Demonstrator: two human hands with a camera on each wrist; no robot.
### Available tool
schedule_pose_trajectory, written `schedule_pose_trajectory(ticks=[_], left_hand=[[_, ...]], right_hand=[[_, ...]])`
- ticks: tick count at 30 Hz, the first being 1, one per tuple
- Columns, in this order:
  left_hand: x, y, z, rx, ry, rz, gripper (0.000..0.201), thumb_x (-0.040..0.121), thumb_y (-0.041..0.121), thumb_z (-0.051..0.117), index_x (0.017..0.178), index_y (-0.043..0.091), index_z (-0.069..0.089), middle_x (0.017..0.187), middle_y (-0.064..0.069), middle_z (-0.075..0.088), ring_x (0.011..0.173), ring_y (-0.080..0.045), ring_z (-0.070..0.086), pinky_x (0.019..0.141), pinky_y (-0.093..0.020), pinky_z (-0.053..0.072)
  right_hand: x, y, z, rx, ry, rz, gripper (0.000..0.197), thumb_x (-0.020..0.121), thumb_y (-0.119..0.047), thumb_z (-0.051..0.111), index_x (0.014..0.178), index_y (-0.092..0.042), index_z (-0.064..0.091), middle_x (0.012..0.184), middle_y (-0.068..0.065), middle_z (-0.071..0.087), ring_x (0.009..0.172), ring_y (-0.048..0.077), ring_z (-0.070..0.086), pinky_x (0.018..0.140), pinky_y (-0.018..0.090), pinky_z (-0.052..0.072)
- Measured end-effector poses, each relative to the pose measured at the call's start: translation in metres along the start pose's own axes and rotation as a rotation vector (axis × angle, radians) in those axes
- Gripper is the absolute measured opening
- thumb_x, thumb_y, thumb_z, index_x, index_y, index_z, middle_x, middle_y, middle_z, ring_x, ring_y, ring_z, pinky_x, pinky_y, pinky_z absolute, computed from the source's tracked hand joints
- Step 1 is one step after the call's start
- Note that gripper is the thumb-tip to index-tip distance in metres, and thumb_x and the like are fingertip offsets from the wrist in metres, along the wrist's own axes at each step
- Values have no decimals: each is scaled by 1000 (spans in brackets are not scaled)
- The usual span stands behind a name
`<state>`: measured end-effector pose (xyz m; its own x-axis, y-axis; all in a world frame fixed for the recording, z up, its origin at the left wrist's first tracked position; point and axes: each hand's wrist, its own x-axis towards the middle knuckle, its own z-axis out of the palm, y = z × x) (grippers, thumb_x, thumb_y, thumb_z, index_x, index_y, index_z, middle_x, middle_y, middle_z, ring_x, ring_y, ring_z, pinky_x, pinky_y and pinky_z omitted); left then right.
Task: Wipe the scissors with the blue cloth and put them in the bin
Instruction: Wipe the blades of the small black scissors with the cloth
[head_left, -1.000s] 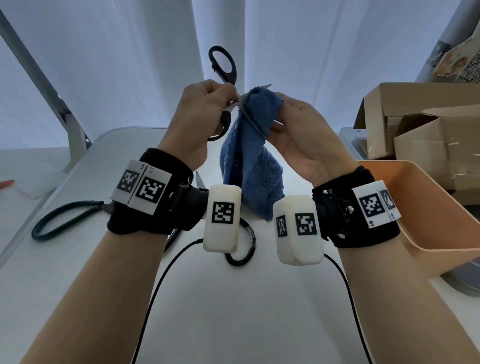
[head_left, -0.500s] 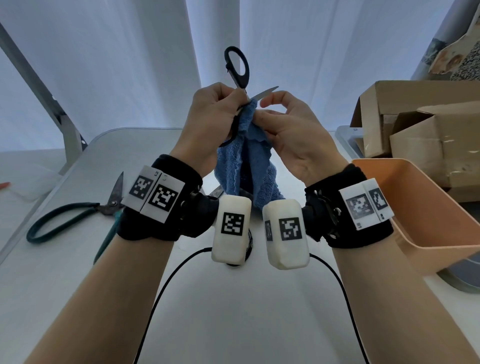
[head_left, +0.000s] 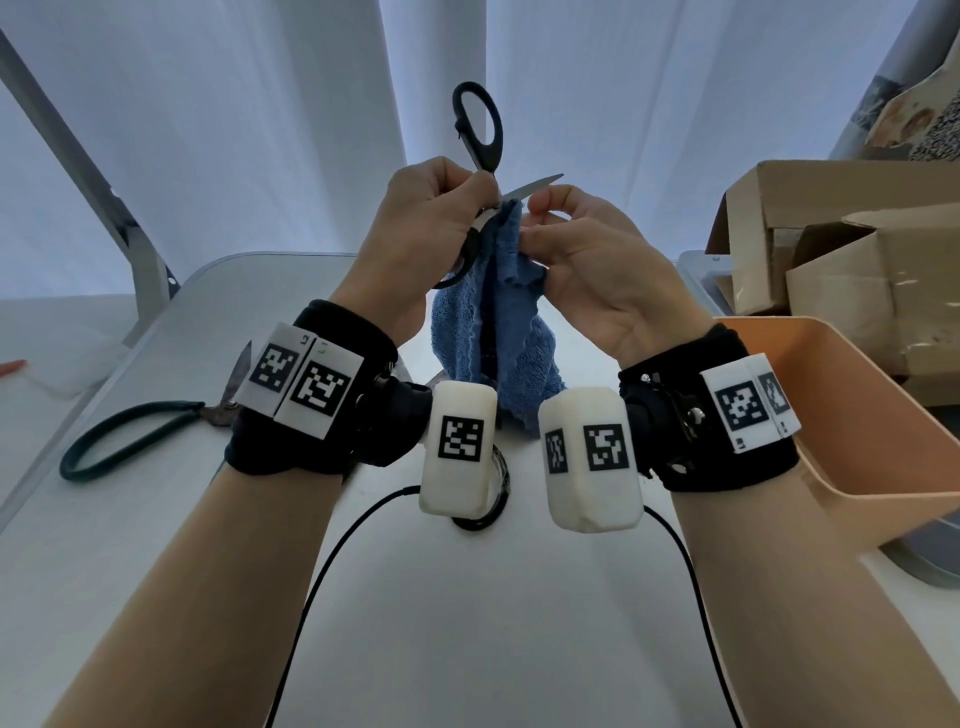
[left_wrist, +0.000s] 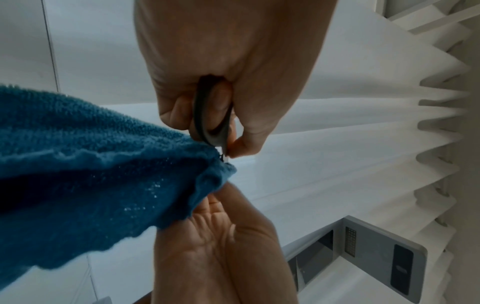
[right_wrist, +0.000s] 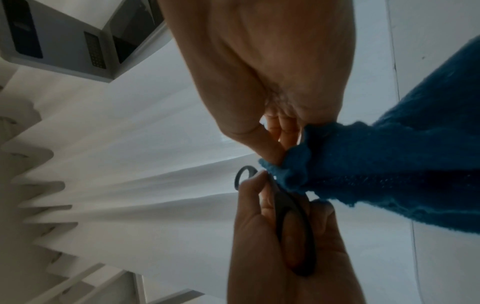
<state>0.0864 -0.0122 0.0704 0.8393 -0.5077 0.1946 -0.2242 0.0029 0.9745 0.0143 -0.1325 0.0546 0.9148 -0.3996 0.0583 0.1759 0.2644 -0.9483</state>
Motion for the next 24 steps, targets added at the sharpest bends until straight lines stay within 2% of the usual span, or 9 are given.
schedule_pose_trajectory(ticks=[5,8,10,13,17,19,21,24], left_hand=[[-1,0,2,-17,4,7,21,93,14,60,75,16,50,66,-1,43,52,-11,38,50,-21,33],[-2,-1,3,-4,-4,3,21,92,13,60,74,16,49,67,-1,43,56,-12,38,53,-24,33],[-2,0,3,6,-10,7,20,92,12,60,74,16,50,69,-3,44,56,-13,38,54,-24,33],[-2,0,3,9,-7,15,21,92,12,60,74,16,50,67,1,44,51,-9,38,51,-20,34],[-1,0,3,2,3,19,22,92,13,60,73,16,50,63,4,44,50,-9,38,52,-21,35],[-1,2,1,-3,4,9,25,93,11,59,71,16,49,56,8,42,44,-6,35,46,-17,32],[-1,3,0,-1,-1,12,25,93,9,59,70,16,49,55,7,41,43,-5,34,44,-16,30],[-2,4,1,8,3,26,25,92,10,59,70,16,49,57,6,40,45,-6,33,45,-17,30]], right_hand=[[0,4,5,5,73,3,19,91,1,60,92,-13,48,82,9,55,65,16,54,56,27,49],[2,6,6,-27,80,8,14,90,0,60,93,-11,51,86,12,58,69,18,59,58,31,51],[3,5,5,-59,78,20,16,89,2,58,90,-12,50,83,11,57,68,19,57,56,30,49],[3,4,2,-65,60,22,19,90,3,57,86,-13,48,77,7,55,66,17,53,55,28,48],[1,3,1,-60,53,23,16,90,-3,62,95,-11,50,83,10,58,69,18,55,60,29,51],[2,2,2,-72,46,19,15,91,-1,61,89,-12,50,79,7,58,68,17,55,60,28,51],[2,1,2,-102,50,11,21,90,3,55,80,-14,49,74,4,55,63,15,53,55,25,48],[3,3,1,-103,49,0,15,90,1,56,85,-12,50,75,4,57,64,15,55,58,26,49]])
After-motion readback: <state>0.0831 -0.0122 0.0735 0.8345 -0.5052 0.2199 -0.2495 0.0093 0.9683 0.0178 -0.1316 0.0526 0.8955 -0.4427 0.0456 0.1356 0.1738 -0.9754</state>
